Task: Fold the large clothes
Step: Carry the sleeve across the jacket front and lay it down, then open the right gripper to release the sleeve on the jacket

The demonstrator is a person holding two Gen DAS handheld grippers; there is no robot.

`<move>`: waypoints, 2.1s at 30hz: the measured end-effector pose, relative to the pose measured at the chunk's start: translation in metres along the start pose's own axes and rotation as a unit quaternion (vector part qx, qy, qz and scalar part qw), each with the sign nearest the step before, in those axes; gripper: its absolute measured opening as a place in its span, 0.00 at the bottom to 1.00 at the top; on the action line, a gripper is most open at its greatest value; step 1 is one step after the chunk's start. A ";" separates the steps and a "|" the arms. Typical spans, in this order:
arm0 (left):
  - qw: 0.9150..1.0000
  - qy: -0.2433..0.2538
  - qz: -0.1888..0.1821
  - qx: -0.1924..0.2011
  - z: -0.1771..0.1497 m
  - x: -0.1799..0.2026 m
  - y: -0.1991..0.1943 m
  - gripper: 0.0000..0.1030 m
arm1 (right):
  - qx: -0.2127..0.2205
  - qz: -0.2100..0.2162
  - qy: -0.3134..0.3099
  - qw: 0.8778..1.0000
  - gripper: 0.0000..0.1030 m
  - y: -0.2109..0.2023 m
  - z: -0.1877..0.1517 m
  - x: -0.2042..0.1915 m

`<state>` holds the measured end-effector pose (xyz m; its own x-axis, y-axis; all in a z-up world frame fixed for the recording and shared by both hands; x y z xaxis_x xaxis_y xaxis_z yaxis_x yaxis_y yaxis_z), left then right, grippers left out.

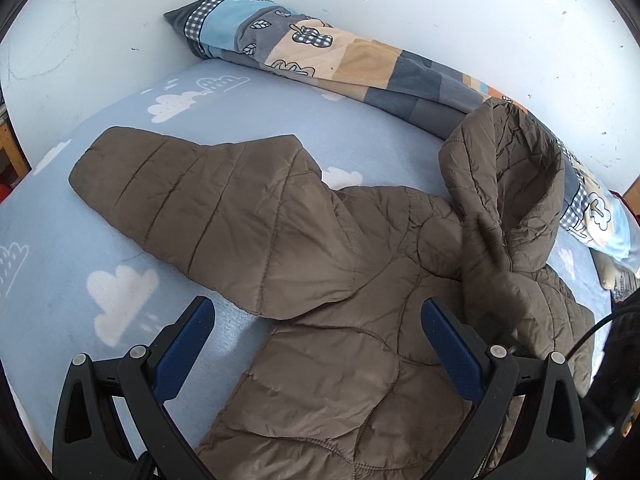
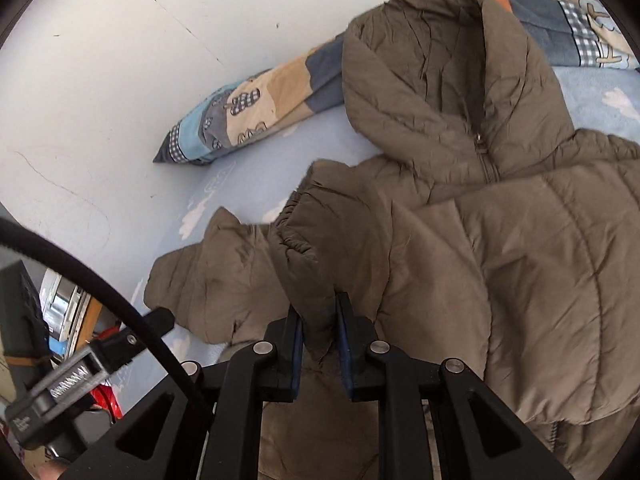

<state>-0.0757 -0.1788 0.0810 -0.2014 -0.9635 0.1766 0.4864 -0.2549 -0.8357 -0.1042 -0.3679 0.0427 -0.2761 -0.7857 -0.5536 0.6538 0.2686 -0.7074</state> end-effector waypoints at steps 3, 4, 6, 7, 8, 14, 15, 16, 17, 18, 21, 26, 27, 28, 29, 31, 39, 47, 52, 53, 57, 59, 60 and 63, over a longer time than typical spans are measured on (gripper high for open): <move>1.000 -0.007 -0.006 -0.006 0.001 0.004 0.002 1.00 | -0.036 0.019 0.003 0.999 0.35 0.008 -0.008 -0.001; 1.000 -0.009 -0.009 -0.007 0.001 0.005 0.003 1.00 | -0.040 0.025 0.001 0.999 0.35 0.006 -0.008 -0.003; 1.000 -0.011 -0.014 -0.011 0.001 0.010 0.005 1.00 | -0.039 0.038 -0.007 0.999 0.37 -0.003 -0.010 -0.007; 1.000 -0.011 -0.019 -0.014 0.000 0.013 0.006 1.00 | -0.037 0.044 -0.010 0.998 0.37 -0.010 -0.008 -0.008; 1.000 -0.009 -0.023 -0.017 -0.001 0.017 0.008 1.00 | -0.025 0.044 -0.009 0.999 0.37 -0.017 -0.006 -0.008; 0.999 0.033 -0.035 0.000 -0.007 0.049 0.003 1.00 | 0.073 0.002 0.062 0.995 0.37 -0.099 0.020 0.047; 0.998 0.041 -0.040 0.006 -0.008 0.054 0.002 1.00 | 0.091 -0.013 0.080 0.993 0.37 -0.115 0.023 0.065; 0.998 0.051 -0.047 0.011 -0.009 0.061 0.000 1.00 | 0.106 -0.033 0.097 0.989 0.37 -0.129 0.026 0.081; 0.997 0.062 -0.055 0.014 -0.011 0.069 -0.001 1.00 | 0.118 -0.066 0.116 0.984 0.37 -0.144 0.027 0.102; 0.996 0.070 -0.061 0.014 -0.012 0.075 0.000 1.00 | 0.124 -0.101 0.130 0.978 0.37 -0.156 0.028 0.120; 0.993 0.095 -0.075 -0.008 -0.022 0.096 0.013 1.00 | 0.122 -0.167 0.160 0.965 0.30 -0.179 0.022 0.165; 0.991 0.110 -0.056 -0.054 -0.040 0.110 0.051 1.00 | 0.085 -0.211 0.180 0.957 0.26 -0.182 0.005 0.204; 0.991 0.108 -0.047 -0.062 -0.042 0.108 0.059 1.00 | 0.076 -0.213 0.179 0.958 0.25 -0.180 0.001 0.208; 0.991 0.102 -0.035 -0.078 -0.045 0.105 0.070 1.00 | 0.067 -0.220 0.177 0.957 0.25 -0.180 0.001 0.212; 0.991 0.096 -0.031 -0.093 -0.048 0.102 0.078 1.00 | 0.057 -0.227 0.175 0.956 0.25 -0.177 -0.001 0.214; 0.990 0.081 -0.036 -0.106 -0.048 0.098 0.088 1.00 | 0.046 -0.231 0.176 0.956 0.25 -0.169 -0.005 0.221; 0.987 0.111 -0.010 -0.119 -0.056 0.106 0.099 1.00 | -0.010 -0.233 0.184 0.955 0.23 -0.132 -0.014 0.248; 0.988 0.064 -0.075 -0.117 -0.043 0.099 0.074 1.00 | -0.001 -0.258 0.152 0.954 0.24 -0.140 0.000 0.224; 0.989 0.047 -0.097 -0.099 -0.033 0.091 0.056 1.00 | 0.028 -0.233 0.100 0.967 0.24 -0.148 0.008 0.171; 0.989 0.044 -0.101 -0.099 -0.032 0.087 0.054 1.00 | 0.025 -0.225 0.090 0.970 0.24 -0.146 0.008 0.161; 0.989 0.032 -0.100 -0.101 -0.030 0.077 0.053 1.00 | 0.002 -0.202 0.057 0.978 0.24 -0.122 0.002 0.129; 0.989 0.029 -0.099 -0.105 -0.029 0.073 0.055 1.00 | -0.013 -0.197 0.043 0.979 0.24 -0.105 0.001 0.117; 0.989 0.029 -0.099 -0.107 -0.029 0.072 0.057 1.00 | -0.021 -0.195 0.037 0.980 0.24 -0.096 -0.001 0.113; 0.989 0.030 -0.095 -0.110 -0.028 0.066 0.058 1.00 | -0.048 -0.203 0.024 0.978 0.24 -0.072 -0.008 0.108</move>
<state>-0.0847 -0.2554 0.0295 -0.3244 -0.8914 0.3166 0.2389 -0.4010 -0.8844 -0.1865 -0.4674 0.0304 -0.5334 -0.8122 -0.2363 0.4150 -0.0078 -0.9098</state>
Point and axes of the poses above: each gripper's, at about its wrist camera, not at the fingertips, and y roughly the way its jaws point, x to its right, z to its top, the point moved 5 cm from there along y, roughly the way its jaws point, and after that the axes turned 4 degrees about -x, right-handed, at the moved point
